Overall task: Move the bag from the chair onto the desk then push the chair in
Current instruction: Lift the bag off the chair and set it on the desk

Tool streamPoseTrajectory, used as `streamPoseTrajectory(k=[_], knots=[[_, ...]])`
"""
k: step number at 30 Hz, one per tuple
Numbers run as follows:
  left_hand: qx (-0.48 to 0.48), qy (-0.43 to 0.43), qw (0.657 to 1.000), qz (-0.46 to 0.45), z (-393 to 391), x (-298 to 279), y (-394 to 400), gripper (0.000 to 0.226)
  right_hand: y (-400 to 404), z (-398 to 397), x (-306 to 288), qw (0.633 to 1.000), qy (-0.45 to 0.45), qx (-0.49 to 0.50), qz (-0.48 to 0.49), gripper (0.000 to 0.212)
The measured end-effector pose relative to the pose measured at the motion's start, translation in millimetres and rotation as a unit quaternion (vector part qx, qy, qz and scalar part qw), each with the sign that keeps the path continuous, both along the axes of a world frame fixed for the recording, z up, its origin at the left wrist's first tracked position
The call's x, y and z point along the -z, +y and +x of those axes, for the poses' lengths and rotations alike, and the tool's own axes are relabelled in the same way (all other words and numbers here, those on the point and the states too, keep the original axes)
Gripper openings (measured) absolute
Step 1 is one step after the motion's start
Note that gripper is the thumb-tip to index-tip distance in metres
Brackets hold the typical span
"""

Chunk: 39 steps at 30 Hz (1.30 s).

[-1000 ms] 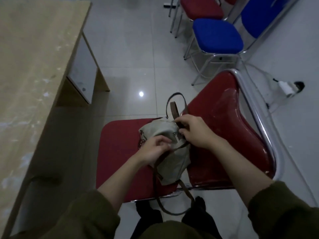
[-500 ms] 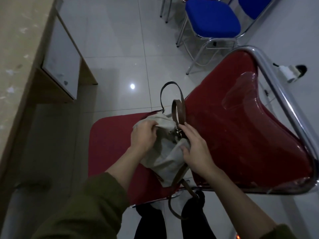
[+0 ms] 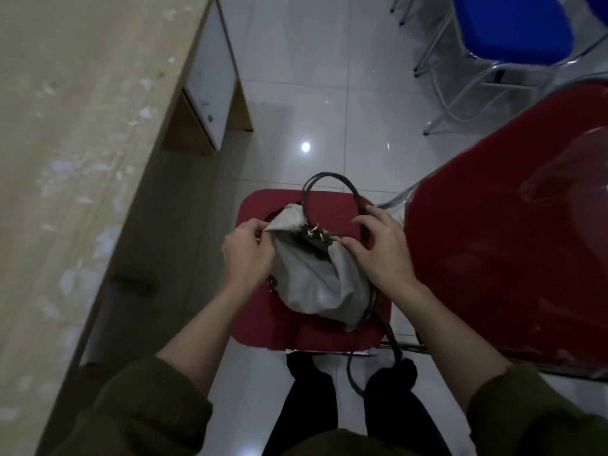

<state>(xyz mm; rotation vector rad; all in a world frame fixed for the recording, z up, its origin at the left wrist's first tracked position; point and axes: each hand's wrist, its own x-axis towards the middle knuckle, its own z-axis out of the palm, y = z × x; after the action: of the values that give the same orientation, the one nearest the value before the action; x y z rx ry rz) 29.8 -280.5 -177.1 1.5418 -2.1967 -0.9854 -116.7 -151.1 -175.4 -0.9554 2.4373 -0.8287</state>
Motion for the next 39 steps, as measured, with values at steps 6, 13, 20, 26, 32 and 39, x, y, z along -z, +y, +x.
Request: streamPoseTrajectory(k=[6,13,20,26,32,39], knots=[[-0.040,-0.003,0.999,-0.004,33,-4,-8,0.020,-1,47,10,0.996,0.004,-0.087,0.010,0.047],[0.061,-0.008,0.998,-0.028,28,4,-3,0.027,0,57,30,0.998,0.002,-0.057,0.017,0.032],[0.072,-0.058,0.995,-0.032,32,-1,2,0.024,4,46,8,0.994,-0.073,-0.021,-0.077,0.022],[0.041,-0.010,0.994,-0.098,56,-37,8,0.019,-16,31,-39,0.981,-0.086,-0.067,-0.159,0.036],[-0.068,0.123,0.979,-0.148,70,-105,26,0.022,-53,21,-118,0.949,-0.125,-0.158,-0.244,0.043],[-0.167,0.238,0.951,-0.107,87,-148,50,0.025,-69,37,-183,0.901,-0.184,-0.251,-0.301,0.026]])
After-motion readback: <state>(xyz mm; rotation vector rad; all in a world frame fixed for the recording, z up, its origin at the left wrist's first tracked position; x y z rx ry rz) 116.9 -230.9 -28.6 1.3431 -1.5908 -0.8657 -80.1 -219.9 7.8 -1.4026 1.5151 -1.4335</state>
